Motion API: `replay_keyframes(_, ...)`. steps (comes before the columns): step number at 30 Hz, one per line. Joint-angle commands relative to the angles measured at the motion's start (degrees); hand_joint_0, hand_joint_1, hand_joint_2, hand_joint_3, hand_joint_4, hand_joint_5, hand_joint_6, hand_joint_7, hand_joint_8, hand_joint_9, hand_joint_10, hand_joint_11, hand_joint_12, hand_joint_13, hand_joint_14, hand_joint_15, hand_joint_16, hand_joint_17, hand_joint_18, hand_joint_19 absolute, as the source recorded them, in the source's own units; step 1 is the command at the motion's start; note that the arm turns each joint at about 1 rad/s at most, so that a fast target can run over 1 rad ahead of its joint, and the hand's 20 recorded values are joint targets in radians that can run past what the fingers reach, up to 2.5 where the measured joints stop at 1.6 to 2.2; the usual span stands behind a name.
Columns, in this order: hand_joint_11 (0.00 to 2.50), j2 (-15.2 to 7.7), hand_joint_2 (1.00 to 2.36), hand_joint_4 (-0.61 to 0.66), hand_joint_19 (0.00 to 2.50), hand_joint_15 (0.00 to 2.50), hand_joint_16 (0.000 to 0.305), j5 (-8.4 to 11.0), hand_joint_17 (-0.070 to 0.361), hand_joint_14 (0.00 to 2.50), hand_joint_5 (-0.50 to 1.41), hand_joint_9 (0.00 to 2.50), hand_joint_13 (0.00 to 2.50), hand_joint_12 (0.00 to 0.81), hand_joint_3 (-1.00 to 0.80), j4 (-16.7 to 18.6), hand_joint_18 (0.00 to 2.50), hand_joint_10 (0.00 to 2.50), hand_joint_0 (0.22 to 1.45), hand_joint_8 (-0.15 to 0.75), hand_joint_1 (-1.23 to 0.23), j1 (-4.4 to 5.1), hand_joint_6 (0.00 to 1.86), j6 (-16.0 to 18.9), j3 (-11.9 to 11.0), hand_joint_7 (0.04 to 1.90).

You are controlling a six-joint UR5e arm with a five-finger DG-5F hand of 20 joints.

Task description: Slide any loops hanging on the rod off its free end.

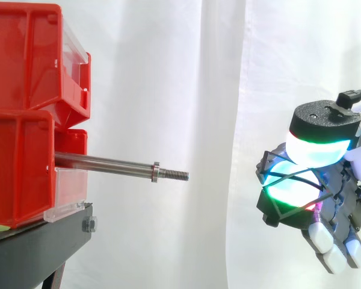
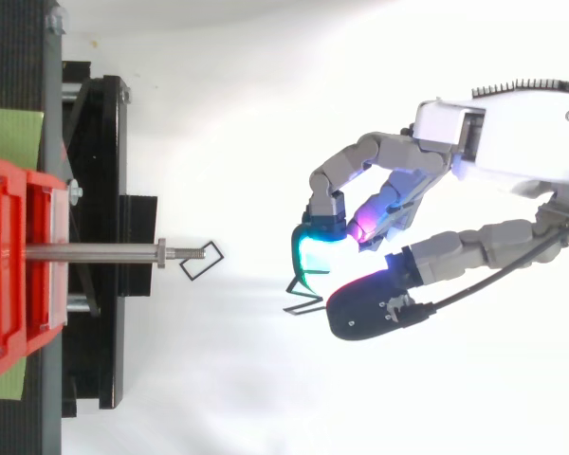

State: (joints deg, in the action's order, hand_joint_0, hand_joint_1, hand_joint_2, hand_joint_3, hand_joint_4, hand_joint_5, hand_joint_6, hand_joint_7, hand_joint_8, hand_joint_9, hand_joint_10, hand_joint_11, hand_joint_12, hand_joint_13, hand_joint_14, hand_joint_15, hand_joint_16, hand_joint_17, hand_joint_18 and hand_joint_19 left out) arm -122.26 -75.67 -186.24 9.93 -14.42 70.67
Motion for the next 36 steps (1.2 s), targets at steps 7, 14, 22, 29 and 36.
replay_keyframes(7,0.39,0.0,1.0,0.08,0.53,0.29,0.039,0.0,0.089,0.01,-0.17,0.95,0.96,0.244,-0.44,0.0,0.89,0.01,0.59,0.227,-0.76,0.0,0.84,-0.09,-0.01,1.0)
replay_keyframes(14,0.38,0.0,1.01,0.08,0.54,0.29,0.039,0.0,0.089,0.01,-0.17,0.96,0.95,0.247,-0.41,0.0,0.88,0.02,0.59,0.247,-0.61,0.0,0.85,-0.09,-0.01,1.07)
replay_keyframes(22,0.39,0.0,1.01,0.08,0.54,0.29,0.039,0.0,0.089,0.01,-0.16,0.97,0.95,0.251,-0.33,0.0,0.88,0.01,0.58,0.258,-0.62,0.0,0.86,-0.09,-0.01,1.06)
replay_keyframes(29,0.39,0.0,1.02,0.01,0.53,0.28,0.039,0.0,0.088,0.01,-0.15,0.98,0.95,0.249,-0.23,0.0,0.88,0.01,0.58,0.246,-0.69,-0.09,0.87,-0.09,-0.01,1.09)
replay_keyframes(36,0.4,0.0,1.03,-0.09,0.53,0.28,0.039,0.0,0.088,0.01,-0.15,1.0,0.95,0.244,-0.15,0.0,0.89,0.01,0.58,0.215,-0.71,0.0,0.88,-0.09,-0.01,1.09)
